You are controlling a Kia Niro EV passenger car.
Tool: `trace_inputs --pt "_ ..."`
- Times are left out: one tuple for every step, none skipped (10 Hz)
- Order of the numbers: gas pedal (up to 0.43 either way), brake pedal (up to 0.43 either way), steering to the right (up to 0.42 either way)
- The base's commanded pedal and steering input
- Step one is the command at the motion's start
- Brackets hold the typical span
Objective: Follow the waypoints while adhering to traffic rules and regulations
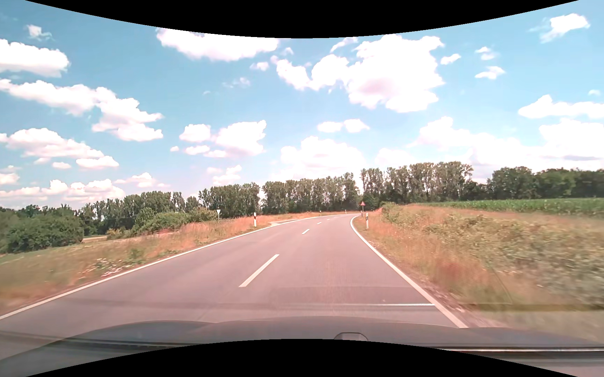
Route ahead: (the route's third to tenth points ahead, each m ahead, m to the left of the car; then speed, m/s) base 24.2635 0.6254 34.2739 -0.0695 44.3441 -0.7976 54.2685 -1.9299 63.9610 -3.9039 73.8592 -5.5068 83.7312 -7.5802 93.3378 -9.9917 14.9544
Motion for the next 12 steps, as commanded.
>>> trace_inputs --pt "0.067 0.000 0.008" --pt "0.067 0.000 0.008" --pt "0.067 0.000 0.008" --pt "0.067 0.000 0.008" --pt "0.067 0.000 0.008" --pt "0.067 0.000 0.008" --pt "0.059 0.000 0.008" --pt "0.047 0.000 0.008" --pt "0.047 0.000 0.008" --pt "0.047 0.000 0.008" --pt "0.047 0.000 0.008" --pt "0.047 0.000 0.008"
